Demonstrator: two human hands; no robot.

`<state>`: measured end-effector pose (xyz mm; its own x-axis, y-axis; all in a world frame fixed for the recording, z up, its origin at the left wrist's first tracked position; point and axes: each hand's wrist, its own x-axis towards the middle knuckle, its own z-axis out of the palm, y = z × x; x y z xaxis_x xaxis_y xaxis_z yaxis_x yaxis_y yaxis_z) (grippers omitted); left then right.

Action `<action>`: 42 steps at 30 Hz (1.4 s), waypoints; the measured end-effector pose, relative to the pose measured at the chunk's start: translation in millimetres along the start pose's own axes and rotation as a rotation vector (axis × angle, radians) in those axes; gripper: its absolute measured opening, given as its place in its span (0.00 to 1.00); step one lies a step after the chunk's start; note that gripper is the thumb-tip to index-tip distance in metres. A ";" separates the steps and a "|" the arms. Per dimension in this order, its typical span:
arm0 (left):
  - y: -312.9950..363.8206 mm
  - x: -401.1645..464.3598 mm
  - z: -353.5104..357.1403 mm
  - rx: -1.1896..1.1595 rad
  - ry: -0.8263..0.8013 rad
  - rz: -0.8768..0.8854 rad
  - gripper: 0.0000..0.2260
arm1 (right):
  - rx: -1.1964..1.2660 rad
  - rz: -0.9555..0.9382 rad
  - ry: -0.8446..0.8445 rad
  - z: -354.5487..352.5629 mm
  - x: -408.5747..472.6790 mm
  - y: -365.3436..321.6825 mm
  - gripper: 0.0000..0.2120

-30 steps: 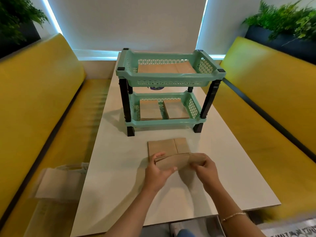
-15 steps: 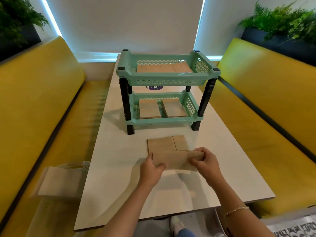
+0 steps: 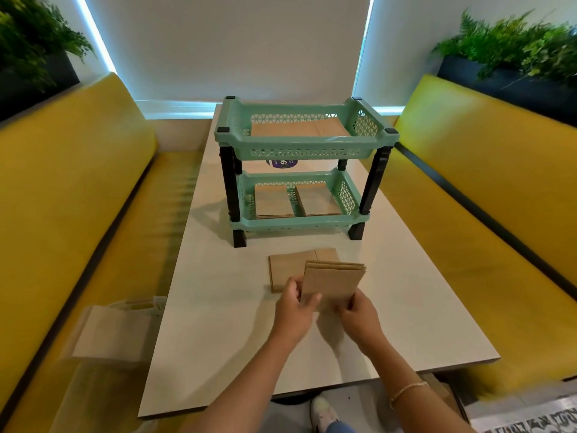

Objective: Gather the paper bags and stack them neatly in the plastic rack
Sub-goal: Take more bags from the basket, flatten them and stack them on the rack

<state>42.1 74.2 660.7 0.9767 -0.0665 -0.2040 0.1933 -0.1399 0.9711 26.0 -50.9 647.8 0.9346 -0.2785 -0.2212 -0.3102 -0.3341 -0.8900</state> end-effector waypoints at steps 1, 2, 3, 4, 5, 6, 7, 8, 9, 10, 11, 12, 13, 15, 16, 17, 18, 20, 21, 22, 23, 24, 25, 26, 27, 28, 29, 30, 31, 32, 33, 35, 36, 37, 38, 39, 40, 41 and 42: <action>-4.0 -0.6 3.2 0.062 0.018 -0.009 0.13 | -0.010 -0.008 0.005 2.1 -1.0 -1.3 0.13; -4.5 -0.4 5.1 0.122 0.047 -0.005 0.15 | -0.013 -0.021 0.012 3.1 -0.1 -4.0 0.13; -2.0 -0.3 6.2 0.174 0.075 0.013 0.16 | -0.018 -0.037 0.021 3.1 0.8 -8.3 0.13; -0.1 1.0 6.8 0.215 0.100 0.034 0.16 | -0.024 -0.052 0.029 2.2 2.5 -11.8 0.13; 1.7 1.5 7.0 0.253 0.114 0.047 0.16 | -0.034 -0.060 0.035 1.5 3.6 -14.1 0.13; 1.2 2.3 7.6 0.288 0.120 0.048 0.16 | -0.045 -0.055 0.035 1.4 4.1 -14.6 0.14; -0.9 2.7 8.4 0.323 0.119 0.040 0.15 | -0.055 -0.045 0.029 1.8 3.6 -14.1 0.14; -4.5 2.7 9.2 0.356 0.113 0.024 0.14 | -0.065 -0.029 0.017 3.2 2.1 -12.2 0.14; -7.6 2.3 9.7 0.384 0.103 -0.002 0.14 | -0.076 -0.009 0.006 5.1 0.0 -10.4 0.12; -10.4 2.3 10.5 0.409 0.095 -0.027 0.13 | -0.086 0.011 0.002 6.5 -1.1 -8.9 0.11; -11.7 3.2 10.5 0.429 0.092 -0.045 0.13 | -0.096 0.021 0.006 7.4 -0.5 -8.8 0.09; -11.5 6.0 9.9 0.441 0.101 -0.051 0.13 | -0.108 0.023 0.012 7.6 2.1 -10.9 0.09; -9.1 9.5 8.8 0.448 0.114 -0.049 0.13 | -0.123 0.021 0.023 7.7 6.0 -15.2 0.08; 1.9 19.2 4.9 0.442 0.161 -0.024 0.11 | -0.140 0.002 0.060 6.9 16.0 -30.3 0.08; 10.1 25.2 2.4 0.434 0.193 -0.001 0.11 | -0.135 -0.005 0.072 7.1 22.4 -40.1 0.09; 19.3 32.5 -0.8 0.431 0.223 0.027 0.12 | -0.125 -0.013 0.078 8.0 30.4 -50.1 0.10; 29.7 40.3 -4.3 0.426 0.251 0.059 0.14 | -0.110 -0.024 0.079 9.2 38.4 -61.7 0.12; 50.8 59.6 -12.6 0.422 0.295 0.103 0.16 | -0.082 -0.060 0.081 13.1 58.3 -85.7 0.14; 59.6 69.7 -17.0 0.431 0.311 0.112 0.17 | -0.078 -0.076 0.081 14.7 66.3 -96.8 0.16; 68.4 80.8 -21.7 0.445 0.323 0.116 0.17 | -0.089 -0.091 0.082 16.8 75.8 -108.0 0.19; 75.4 93.6 -26.3 0.465 0.332 0.113 0.16 | -0.112 -0.101 0.081 19.5 86.7 -118.4 0.23; 81.4 106.8 -30.8 0.495 0.342 0.097 0.16 | -0.133 -0.101 0.073 22.2 97.2 -128.8 0.27; 86.5 120.4 -35.2 0.522 0.355 0.065 0.15 | -0.135 -0.106 0.055 25.4 108.1 -137.5 0.27; 91.3 133.5 -39.4 0.530 0.367 0.025 0.13 | -0.120 -0.106 0.027 29.4 119.8 -145.0 0.26; 95.0 145.8 -43.7 0.517 0.380 -0.011 0.12 | -0.099 -0.093 0.002 33.6 131.5 -151.3 0.23; 98.5 155.7 -47.7 0.507 0.395 -0.034 0.11 | -0.099 -0.076 -0.016 38.0 141.8 -156.6 0.20; 100.4 164.8 -51.1 0.516 0.406 -0.043 0.11 | -0.121 -0.077 -0.028 42.7 151.7 -161.0 0.18; 101.4 172.2 -53.8 0.542 0.416 -0.035 0.11 | -0.154 -0.091 -0.042 47.3 160.8 -163.6 0.17; 100.1 179.3 -56.2 0.571 0.426 -0.023 0.12 | -0.191 -0.109 -0.058 51.5 168.1 -166.1 0.16; 98.6 185.0 -57.6 0.585 0.436 -0.017 0.13 | -0.232 -0.120 -0.067 55.3 173.9 -168.4 0.14; 95.8 190.5 -58.3 0.587 0.440 -0.019 0.15 | -0.265 -0.124 -0.067 59.1 179.1 -169.0 0.13; 89.6 200.7 -57.9 0.581 0.436 -0.031 0.17 | -0.261 -0.105 -0.066 66.3 188.9 -166.3 0.11; 87.7 204.3 -57.1 0.587 0.434 -0.048 0.17 | -0.255 -0.098 -0.066 69.3 192.7 -164.0 0.11; 85.7 207.8 -56.1 0.604 0.430 -0.077 0.17 | -0.259 -0.096 -0.066 72.4 196.2 -161.5 0.12; 84.4 210.1 -55.0 0.626 0.426 -0.111 0.17 | -0.270 -0.090 -0.070 75.0 199.3 -159.0 0.14; 82.8 212.3 -54.0 0.644 0.425 -0.140 0.17 | -0.279 -0.084 -0.074 77.0 202.0 -157.2 0.15; 81.4 213.6 -53.0 0.651 0.429 -0.159 0.16 | -0.284 -0.070 -0.080 78.7 204.1 -155.6 0.15; 79.6 214.9 -51.7 0.655 0.431 -0.170 0.16 | -0.285 -0.058 -0.087 80.1 206.5 -153.9 0.16; 78.1 215.9 -50.3 0.662 0.431 -0.174 0.15 | -0.290 -0.049 -0.095 80.8 208.3 -153.0 0.16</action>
<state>272.7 98.6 698.8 0.9137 0.3783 -0.1486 0.3829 -0.6780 0.6275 282.2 14.9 705.6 0.9575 -0.1749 -0.2293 -0.2884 -0.5918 -0.7528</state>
